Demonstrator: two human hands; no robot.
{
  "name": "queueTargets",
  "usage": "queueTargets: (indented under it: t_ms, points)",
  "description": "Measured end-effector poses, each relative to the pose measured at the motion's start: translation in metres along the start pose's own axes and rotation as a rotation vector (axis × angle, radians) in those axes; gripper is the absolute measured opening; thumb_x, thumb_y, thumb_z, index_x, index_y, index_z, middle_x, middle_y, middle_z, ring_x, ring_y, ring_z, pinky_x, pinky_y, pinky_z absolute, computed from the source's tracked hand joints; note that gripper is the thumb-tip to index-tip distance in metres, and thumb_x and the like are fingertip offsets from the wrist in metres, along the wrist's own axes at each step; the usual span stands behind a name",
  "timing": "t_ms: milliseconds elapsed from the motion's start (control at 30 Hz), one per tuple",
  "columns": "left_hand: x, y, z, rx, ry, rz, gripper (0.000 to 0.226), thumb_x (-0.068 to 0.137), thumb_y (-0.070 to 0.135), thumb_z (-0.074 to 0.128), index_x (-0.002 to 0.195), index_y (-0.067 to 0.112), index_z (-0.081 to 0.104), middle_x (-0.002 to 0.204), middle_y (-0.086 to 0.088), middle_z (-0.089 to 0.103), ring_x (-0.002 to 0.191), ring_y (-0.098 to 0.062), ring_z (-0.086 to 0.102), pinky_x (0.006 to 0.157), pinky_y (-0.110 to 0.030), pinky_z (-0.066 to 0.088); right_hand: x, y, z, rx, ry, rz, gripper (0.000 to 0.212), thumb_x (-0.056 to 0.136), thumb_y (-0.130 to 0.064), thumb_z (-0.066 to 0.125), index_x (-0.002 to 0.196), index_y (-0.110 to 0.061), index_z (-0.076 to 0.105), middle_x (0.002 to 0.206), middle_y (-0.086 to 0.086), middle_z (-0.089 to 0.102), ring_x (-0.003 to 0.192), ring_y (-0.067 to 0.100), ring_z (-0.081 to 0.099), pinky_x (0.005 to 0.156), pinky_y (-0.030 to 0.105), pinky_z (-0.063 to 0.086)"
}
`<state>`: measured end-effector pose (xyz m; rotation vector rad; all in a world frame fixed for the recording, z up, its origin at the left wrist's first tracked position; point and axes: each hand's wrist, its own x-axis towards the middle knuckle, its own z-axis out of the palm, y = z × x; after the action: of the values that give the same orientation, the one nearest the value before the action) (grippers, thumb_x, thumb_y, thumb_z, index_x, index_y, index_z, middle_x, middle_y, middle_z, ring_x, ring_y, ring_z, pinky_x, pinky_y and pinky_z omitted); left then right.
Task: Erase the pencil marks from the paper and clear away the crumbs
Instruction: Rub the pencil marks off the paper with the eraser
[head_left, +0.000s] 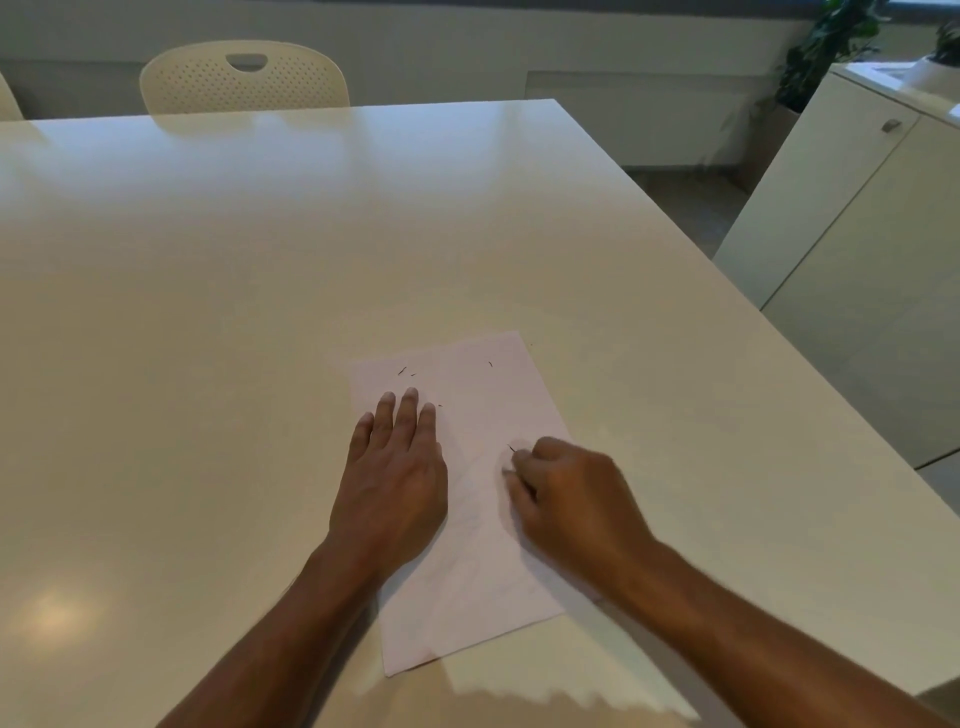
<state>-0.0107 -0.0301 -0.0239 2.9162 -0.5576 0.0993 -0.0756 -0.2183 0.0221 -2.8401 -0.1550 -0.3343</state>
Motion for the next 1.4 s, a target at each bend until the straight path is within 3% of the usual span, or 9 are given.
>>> queueTargets:
  t_ms: [167,367,533,700,867,1033,1167,1333,1400]
  points:
    - [0.000,-0.001,0.000,0.004,-0.019,0.002,0.061,0.099,0.028,0.019,0.156,0.007,0.029,0.164,-0.014,0.020,0.153,-0.032,0.013,0.124,-0.048,0.013,0.027,0.045,-0.004,-0.083,0.122,0.165,0.023,0.083,-0.030,0.057,0.067,-0.015,0.066,0.064,0.001,0.057,0.057,0.029,0.062,0.050,0.026,0.036]
    - [0.000,0.001,-0.003,-0.009,-0.021,0.000,0.062,0.099,0.029,0.016,0.157,0.008,0.026,0.165,-0.013,0.017,0.154,-0.031,0.010,0.125,-0.046,0.009,-0.003,0.002,0.000,-0.004,-0.016,0.003,0.017,0.082,-0.026,0.067,0.068,-0.016,0.065,0.064,-0.001,0.056,0.053,0.024,0.059,0.046,0.025,0.039]
    - [-0.001,0.001,-0.004,-0.007,-0.046,0.002,0.063,0.098,0.030,0.012,0.158,0.009,0.021,0.167,-0.012,0.011,0.154,-0.029,0.004,0.125,-0.045,0.006,0.022,0.049,-0.003,-0.088,0.134,0.177,0.022,0.084,-0.028,0.059,0.068,-0.016,0.067,0.063,0.000,0.055,0.056,0.027,0.060,0.051,0.026,0.034]
    - [0.001,0.001,-0.001,0.005,-0.030,0.000,0.062,0.099,0.029,0.015,0.157,0.009,0.023,0.166,-0.012,0.014,0.154,-0.030,0.007,0.125,-0.046,0.008,-0.005,0.003,-0.002,-0.011,-0.011,0.008,0.018,0.077,-0.022,0.068,0.062,-0.016,0.060,0.061,-0.002,0.052,0.049,0.025,0.056,0.043,0.024,0.036]
    - [0.001,-0.001,0.002,0.008,-0.028,-0.001,0.062,0.099,0.029,0.017,0.157,0.009,0.026,0.166,-0.012,0.016,0.154,-0.030,0.010,0.124,-0.047,0.011,0.015,0.042,-0.007,-0.082,0.121,0.147,0.021,0.084,-0.025,0.061,0.066,-0.015,0.064,0.062,0.000,0.053,0.052,0.029,0.058,0.048,0.027,0.037]
    - [0.001,-0.001,0.000,0.011,-0.025,0.001,0.062,0.099,0.029,0.016,0.157,0.009,0.025,0.166,-0.013,0.016,0.154,-0.030,0.010,0.125,-0.046,0.010,-0.010,0.004,-0.003,-0.020,-0.011,0.003,0.019,0.078,-0.023,0.070,0.063,-0.015,0.060,0.061,-0.001,0.052,0.049,0.025,0.055,0.043,0.026,0.038]
    - [0.001,-0.001,0.001,0.005,-0.035,0.004,0.062,0.099,0.029,0.014,0.157,0.009,0.022,0.166,-0.012,0.012,0.154,-0.029,0.006,0.125,-0.045,0.007,0.012,0.047,-0.008,-0.085,0.138,0.172,0.020,0.083,-0.024,0.065,0.065,-0.015,0.064,0.060,-0.002,0.049,0.053,0.028,0.058,0.048,0.026,0.034]
    - [0.001,-0.001,0.001,0.002,-0.011,0.001,0.061,0.100,0.029,0.017,0.155,0.008,0.029,0.165,-0.013,0.020,0.153,-0.031,0.013,0.124,-0.047,0.012,-0.015,0.003,-0.003,-0.029,-0.011,-0.007,0.021,0.073,-0.019,0.074,0.061,-0.016,0.058,0.060,-0.002,0.051,0.047,0.025,0.054,0.042,0.025,0.037]
    - [0.001,-0.001,0.002,0.002,-0.012,0.003,0.061,0.100,0.030,0.016,0.156,0.008,0.028,0.165,-0.013,0.019,0.153,-0.030,0.012,0.124,-0.046,0.011,-0.005,0.023,-0.004,-0.016,0.028,0.064,0.019,0.076,-0.021,0.073,0.062,-0.016,0.062,0.061,-0.002,0.053,0.050,0.024,0.057,0.045,0.024,0.035]
